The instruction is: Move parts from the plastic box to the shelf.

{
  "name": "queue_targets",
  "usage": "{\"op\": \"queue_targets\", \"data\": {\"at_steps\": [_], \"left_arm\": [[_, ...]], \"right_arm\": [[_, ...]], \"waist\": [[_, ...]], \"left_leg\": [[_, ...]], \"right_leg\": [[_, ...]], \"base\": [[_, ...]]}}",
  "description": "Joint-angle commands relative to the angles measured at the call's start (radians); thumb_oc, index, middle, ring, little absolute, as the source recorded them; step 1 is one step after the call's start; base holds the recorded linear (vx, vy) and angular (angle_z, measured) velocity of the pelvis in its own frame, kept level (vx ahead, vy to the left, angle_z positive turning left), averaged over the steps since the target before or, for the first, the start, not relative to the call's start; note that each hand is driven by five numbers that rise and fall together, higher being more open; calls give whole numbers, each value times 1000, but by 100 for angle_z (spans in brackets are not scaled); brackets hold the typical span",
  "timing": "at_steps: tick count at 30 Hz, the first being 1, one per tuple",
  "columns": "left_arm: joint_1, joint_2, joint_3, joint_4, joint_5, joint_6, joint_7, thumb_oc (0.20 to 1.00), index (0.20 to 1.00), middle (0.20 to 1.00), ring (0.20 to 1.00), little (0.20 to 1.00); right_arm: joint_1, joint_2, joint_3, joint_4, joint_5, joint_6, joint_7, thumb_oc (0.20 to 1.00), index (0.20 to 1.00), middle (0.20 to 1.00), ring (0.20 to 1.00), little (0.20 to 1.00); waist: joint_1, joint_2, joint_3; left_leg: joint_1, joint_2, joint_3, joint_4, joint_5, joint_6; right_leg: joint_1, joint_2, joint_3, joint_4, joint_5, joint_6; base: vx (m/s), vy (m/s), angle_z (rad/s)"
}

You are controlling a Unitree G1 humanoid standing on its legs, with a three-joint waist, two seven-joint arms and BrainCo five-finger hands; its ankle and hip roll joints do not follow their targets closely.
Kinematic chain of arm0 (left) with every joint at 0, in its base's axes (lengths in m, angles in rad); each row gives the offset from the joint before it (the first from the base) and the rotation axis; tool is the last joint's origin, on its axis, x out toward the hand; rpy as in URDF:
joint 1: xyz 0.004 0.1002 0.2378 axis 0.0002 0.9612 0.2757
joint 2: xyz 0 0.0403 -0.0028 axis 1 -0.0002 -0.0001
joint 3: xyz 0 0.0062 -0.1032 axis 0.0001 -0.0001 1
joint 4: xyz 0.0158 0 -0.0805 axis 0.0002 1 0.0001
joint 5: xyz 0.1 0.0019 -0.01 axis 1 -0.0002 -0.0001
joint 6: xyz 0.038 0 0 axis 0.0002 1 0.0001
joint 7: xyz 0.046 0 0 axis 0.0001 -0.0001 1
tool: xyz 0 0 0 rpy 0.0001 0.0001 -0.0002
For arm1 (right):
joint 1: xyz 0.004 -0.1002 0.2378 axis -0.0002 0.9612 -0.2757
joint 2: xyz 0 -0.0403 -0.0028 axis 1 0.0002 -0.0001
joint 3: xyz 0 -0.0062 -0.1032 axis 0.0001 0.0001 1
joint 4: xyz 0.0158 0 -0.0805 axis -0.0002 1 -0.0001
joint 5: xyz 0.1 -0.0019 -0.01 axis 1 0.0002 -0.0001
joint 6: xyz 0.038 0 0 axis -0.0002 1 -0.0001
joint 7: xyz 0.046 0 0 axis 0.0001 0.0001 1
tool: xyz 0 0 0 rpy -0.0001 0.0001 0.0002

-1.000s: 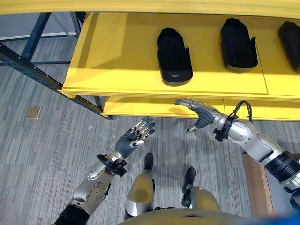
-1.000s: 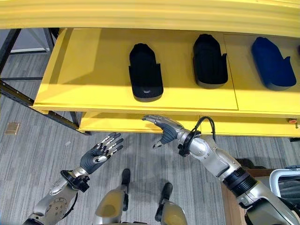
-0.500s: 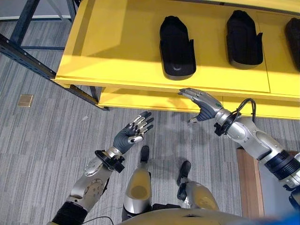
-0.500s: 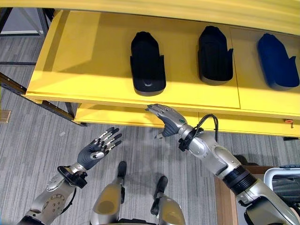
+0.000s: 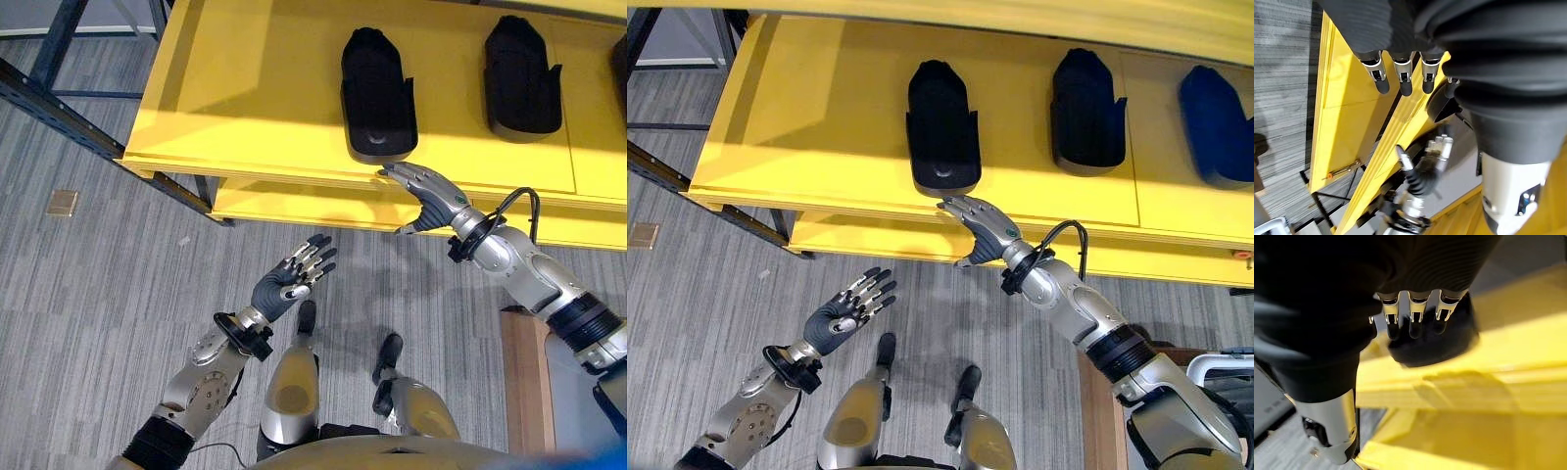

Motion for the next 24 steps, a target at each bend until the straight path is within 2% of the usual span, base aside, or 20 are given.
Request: {"op": "queue_targets", "data": {"at_steps": [1,7,13,17,24], "left_arm": [[27,12,16,-20,-10,-44,-29,1000,1000,1000,1000,1000],[19,22,32,-31,9,-29,-38,1000,1000,1000,1000,1000],[15,25,23,-33,17,-37,-30,1000,1000,1000,1000,1000],[11,25,23,-34,27,-42,-25,1000,1000,1000,1000,1000],[4,12,25,-32,26,-41,-31,1000,1000,1000,1000,1000]], "right_arm": [[-79,-3,42,-49,-11,-16,-18,1000,1000,1000,1000,1000],[-106,-4,82,-5,-49,-8,-27,1000,1000,1000,1000,1000],[-123,1,92,19,-77,-7,-72,1000,1000,1000,1000,1000],[-152,10,95,50,-80,4,-66,1000,1000,1000,1000,1000],[-222,27,84,106,-104,9,-140,1000,1000,1000,1000,1000]], "waist": [[11,-24,-40],[33,-44,-6],[38,-47,-2],[43,-45,-3],[53,-24,-8]], "left_leg": [[-50,41,4,95,-21,-11],[-80,25,-13,101,-20,-5],[-81,22,-14,96,-18,-5],[-79,20,-16,96,-18,-5],[-73,13,-20,97,-19,-4]], "right_leg": [[-53,-29,30,109,-1,13],[-74,-16,17,120,-1,8],[-76,-15,14,117,2,10],[-74,-16,11,119,1,10],[-69,-23,3,126,-4,7]], "base": [[-32,-32,3],[-21,-32,7],[1,-2,1],[-1,0,3],[-3,19,2]]}}
